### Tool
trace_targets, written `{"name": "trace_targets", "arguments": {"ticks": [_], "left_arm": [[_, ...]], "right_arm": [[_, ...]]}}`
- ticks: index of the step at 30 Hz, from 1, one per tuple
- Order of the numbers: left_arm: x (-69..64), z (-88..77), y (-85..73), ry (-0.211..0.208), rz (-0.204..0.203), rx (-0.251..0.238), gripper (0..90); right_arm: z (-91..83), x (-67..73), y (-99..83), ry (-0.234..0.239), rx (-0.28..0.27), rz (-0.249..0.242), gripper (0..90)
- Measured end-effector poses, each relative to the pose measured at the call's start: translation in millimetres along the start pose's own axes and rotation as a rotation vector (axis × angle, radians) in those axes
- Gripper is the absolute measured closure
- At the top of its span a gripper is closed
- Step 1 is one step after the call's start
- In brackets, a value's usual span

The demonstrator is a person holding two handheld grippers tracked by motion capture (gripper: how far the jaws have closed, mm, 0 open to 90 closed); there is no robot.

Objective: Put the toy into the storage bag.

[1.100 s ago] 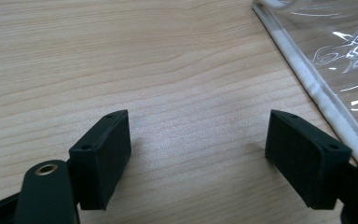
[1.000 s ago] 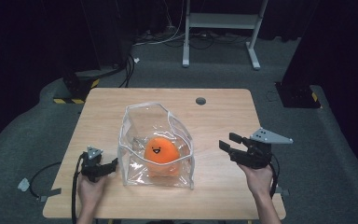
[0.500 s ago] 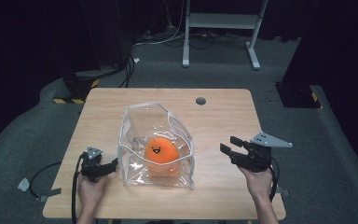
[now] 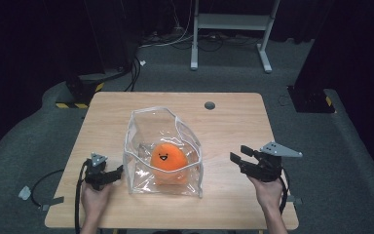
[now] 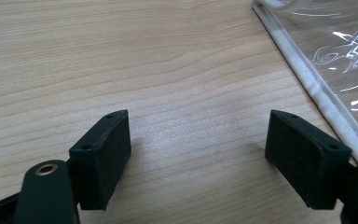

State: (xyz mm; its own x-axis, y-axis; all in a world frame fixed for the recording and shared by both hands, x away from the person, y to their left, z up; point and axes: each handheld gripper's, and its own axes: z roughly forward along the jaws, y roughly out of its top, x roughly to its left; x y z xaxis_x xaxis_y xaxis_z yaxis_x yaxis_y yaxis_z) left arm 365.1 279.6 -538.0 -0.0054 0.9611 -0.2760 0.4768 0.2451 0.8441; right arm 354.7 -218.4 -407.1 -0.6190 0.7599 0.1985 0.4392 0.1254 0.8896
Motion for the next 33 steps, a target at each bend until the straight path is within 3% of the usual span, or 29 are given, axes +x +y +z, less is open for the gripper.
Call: {"name": "trace_targets", "arguments": {"ticks": [33], "left_arm": [[0.0,0.0,0.0,0.000,0.000,0.000,22.3]], "right_arm": [[21.7,-5.7,-23.9,-0.049,0.056,0.009,44.1]]}}
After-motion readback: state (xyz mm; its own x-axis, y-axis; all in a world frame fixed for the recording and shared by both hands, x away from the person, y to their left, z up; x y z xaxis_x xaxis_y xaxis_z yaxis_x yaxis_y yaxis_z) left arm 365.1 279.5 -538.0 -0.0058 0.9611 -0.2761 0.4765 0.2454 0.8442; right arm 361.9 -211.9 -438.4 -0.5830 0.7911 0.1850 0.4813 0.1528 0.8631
